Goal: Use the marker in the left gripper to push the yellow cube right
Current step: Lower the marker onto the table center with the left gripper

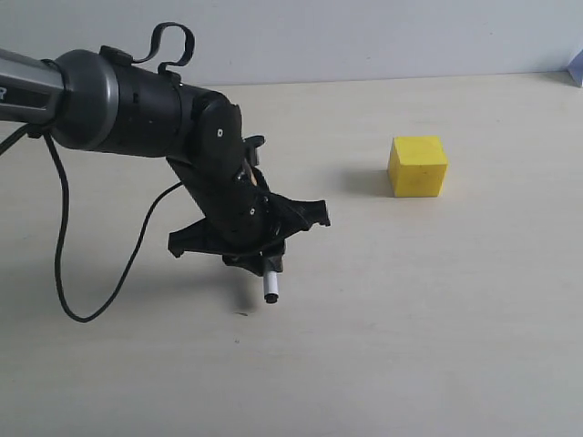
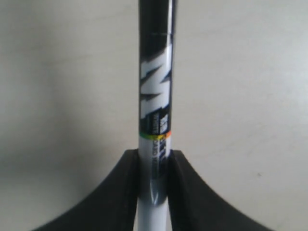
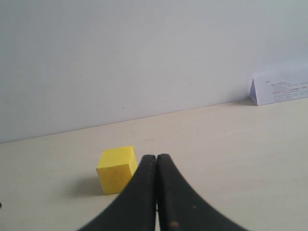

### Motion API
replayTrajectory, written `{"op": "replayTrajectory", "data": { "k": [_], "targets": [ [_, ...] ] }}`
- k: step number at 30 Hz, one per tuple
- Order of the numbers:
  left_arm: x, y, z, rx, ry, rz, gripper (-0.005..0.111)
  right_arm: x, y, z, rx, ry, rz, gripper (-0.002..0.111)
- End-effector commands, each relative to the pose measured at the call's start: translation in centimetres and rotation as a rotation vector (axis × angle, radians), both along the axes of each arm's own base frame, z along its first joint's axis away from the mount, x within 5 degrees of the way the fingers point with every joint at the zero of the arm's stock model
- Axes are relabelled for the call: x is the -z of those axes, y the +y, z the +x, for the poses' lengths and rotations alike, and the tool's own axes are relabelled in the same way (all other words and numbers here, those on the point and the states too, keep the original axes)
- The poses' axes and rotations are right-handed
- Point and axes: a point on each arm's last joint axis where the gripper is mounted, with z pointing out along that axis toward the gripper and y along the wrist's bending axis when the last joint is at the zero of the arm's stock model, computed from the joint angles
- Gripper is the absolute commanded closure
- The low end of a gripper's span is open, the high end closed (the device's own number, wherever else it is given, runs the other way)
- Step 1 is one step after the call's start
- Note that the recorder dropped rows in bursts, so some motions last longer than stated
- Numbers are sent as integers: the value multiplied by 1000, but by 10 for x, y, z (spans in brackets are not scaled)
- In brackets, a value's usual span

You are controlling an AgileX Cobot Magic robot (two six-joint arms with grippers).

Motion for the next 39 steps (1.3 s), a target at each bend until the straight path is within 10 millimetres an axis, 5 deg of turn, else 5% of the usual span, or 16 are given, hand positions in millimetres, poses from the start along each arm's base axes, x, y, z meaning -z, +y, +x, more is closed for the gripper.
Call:
{"op": "replayTrajectory", "data": {
  "k": [1,20,26,39],
  "targets": [
    [0,-6,3,-4,15,-14,107,0,0,0,3,-11,-6,108],
    [7,-8,2,24,38,-10,106,0,0,0,3,-11,-6,108],
    [7,-8,1,17,50,-15,72,0,0,0,3,-11,-6,108],
    [7,-9,2,8,45,-27,70,0,0,0,3,-11,-6,108]
  ]
}}
